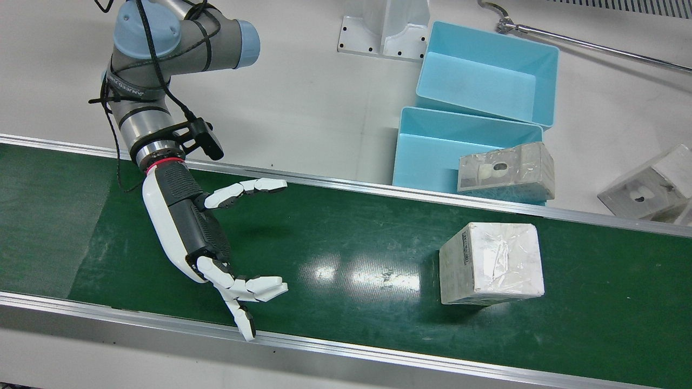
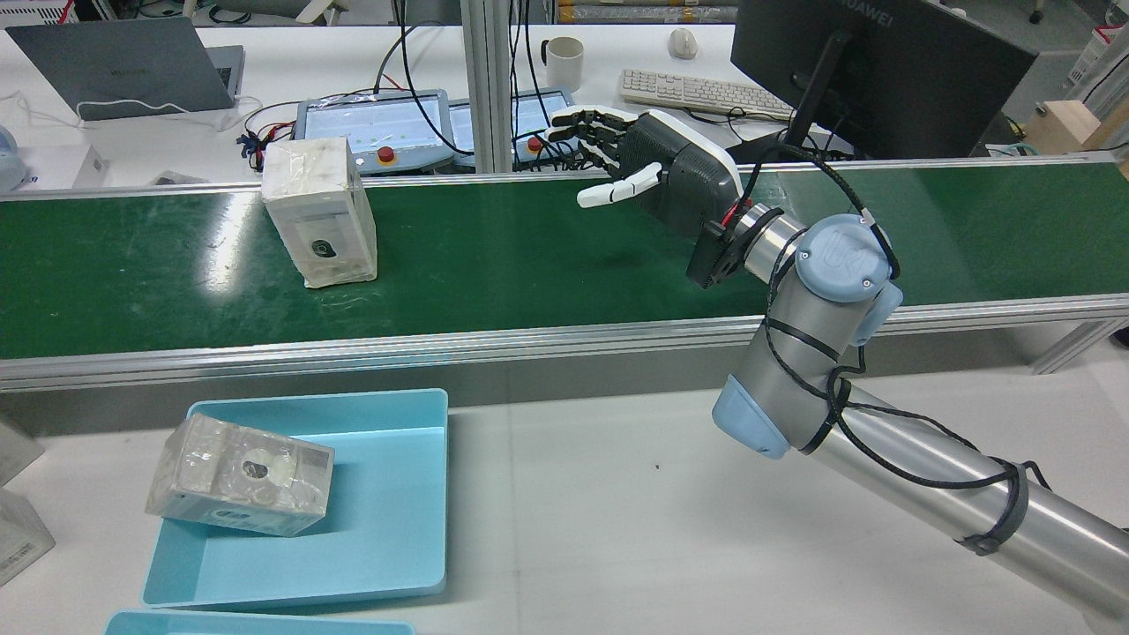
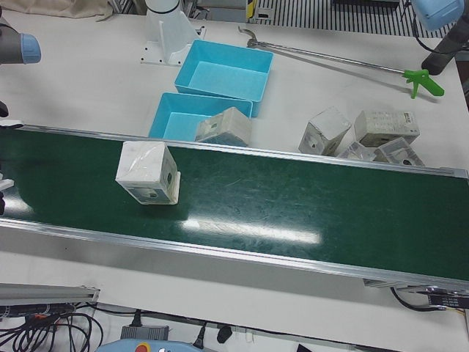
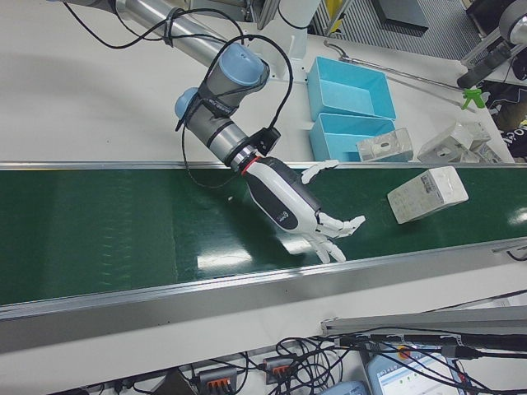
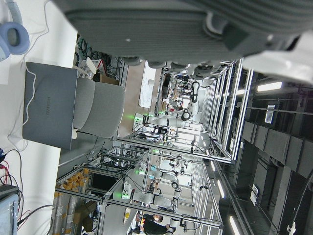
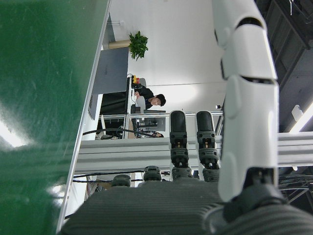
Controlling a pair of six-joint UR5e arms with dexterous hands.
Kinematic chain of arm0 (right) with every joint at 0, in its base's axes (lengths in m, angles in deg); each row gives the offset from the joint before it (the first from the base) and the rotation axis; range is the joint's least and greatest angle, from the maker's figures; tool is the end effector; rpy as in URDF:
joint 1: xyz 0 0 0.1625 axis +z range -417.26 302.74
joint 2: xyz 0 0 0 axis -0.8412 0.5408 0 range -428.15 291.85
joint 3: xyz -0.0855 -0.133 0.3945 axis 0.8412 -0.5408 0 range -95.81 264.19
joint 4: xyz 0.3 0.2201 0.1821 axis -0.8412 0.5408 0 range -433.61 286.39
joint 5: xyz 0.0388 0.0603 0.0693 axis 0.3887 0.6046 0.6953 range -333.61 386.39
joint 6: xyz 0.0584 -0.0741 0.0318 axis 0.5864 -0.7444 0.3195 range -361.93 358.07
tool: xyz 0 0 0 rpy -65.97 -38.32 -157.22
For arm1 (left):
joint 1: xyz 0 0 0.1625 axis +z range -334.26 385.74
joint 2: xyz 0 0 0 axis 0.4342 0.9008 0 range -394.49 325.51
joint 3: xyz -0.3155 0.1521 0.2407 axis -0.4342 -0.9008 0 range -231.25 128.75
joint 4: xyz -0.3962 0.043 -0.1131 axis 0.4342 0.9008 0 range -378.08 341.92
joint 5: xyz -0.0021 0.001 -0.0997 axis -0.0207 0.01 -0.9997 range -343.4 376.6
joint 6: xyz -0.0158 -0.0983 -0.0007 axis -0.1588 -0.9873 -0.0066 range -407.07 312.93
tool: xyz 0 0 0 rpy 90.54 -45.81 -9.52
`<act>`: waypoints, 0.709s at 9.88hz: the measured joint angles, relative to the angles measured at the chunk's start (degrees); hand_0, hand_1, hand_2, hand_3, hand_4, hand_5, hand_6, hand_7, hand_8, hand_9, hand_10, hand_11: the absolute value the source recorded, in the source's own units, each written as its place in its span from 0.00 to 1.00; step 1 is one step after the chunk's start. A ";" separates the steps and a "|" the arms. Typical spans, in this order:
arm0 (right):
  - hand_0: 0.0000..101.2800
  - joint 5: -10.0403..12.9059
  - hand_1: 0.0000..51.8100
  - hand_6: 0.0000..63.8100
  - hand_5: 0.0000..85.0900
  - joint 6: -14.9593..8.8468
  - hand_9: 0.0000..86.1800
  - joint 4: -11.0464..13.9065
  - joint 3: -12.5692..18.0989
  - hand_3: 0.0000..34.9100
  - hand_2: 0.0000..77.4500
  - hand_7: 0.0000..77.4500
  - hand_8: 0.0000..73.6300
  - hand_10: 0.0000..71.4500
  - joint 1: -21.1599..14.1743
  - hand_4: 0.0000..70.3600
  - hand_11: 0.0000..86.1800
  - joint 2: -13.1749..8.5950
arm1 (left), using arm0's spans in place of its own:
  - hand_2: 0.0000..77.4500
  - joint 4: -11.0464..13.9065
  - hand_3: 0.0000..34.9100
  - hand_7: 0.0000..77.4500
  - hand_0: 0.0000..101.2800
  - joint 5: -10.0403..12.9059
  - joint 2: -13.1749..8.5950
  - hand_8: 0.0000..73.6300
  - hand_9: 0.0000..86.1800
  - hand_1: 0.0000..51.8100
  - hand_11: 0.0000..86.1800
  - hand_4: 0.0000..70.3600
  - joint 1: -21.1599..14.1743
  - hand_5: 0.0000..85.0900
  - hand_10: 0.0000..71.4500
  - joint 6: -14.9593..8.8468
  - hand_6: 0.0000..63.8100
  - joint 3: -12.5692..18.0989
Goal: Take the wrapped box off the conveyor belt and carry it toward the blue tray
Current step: 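Position the open right hand beside the white box as it arrives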
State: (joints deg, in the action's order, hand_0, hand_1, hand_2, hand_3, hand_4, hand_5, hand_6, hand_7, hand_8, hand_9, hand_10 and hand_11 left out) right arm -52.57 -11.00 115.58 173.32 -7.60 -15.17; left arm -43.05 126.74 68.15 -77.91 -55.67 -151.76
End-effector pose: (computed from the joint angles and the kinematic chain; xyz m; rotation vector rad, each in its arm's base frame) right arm -0.3400 -0.6359 0.3151 -0.5198 -2.3958 1.4625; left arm -0.2246 -0.5053 0.5257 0.2961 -2.1442 2.2296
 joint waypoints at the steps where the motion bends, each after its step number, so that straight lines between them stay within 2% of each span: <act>1: 0.48 0.02 0.28 0.16 0.29 0.00 0.06 0.52 0.01 0.22 0.21 0.38 0.01 0.00 0.03 0.29 0.02 0.01 | 0.01 0.00 0.00 0.01 0.00 0.00 0.00 0.01 0.00 0.00 0.01 0.00 0.00 0.01 0.00 0.00 0.00 0.00; 2: 0.49 0.03 0.36 0.17 0.32 0.01 0.06 1.29 0.07 0.22 0.23 0.39 0.01 0.00 0.05 0.29 0.02 0.00 | 0.01 0.00 0.00 0.01 0.00 0.00 0.00 0.01 0.00 0.00 0.01 0.00 0.00 0.01 0.00 0.00 0.00 0.00; 4: 0.49 0.03 0.34 0.17 0.32 0.12 0.06 2.20 0.19 0.24 0.23 0.39 0.01 0.00 0.07 0.29 0.02 -0.03 | 0.01 0.00 0.00 0.01 0.00 0.00 0.00 0.01 0.00 0.00 0.01 0.00 0.00 0.01 0.00 0.00 0.00 0.00; 7: 0.49 0.13 0.34 0.15 0.31 0.66 0.05 1.73 0.24 0.24 0.23 0.38 0.01 0.00 0.08 0.27 0.02 0.06 | 0.01 0.00 0.00 0.01 0.00 0.00 0.00 0.01 0.00 0.00 0.00 0.00 0.00 0.01 0.01 0.00 0.00 0.00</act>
State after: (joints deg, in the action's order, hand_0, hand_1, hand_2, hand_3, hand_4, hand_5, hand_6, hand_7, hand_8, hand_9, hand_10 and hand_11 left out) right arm -52.44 -10.33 117.30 173.56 -7.52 -15.11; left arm -43.05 126.74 68.14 -77.91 -55.66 -151.76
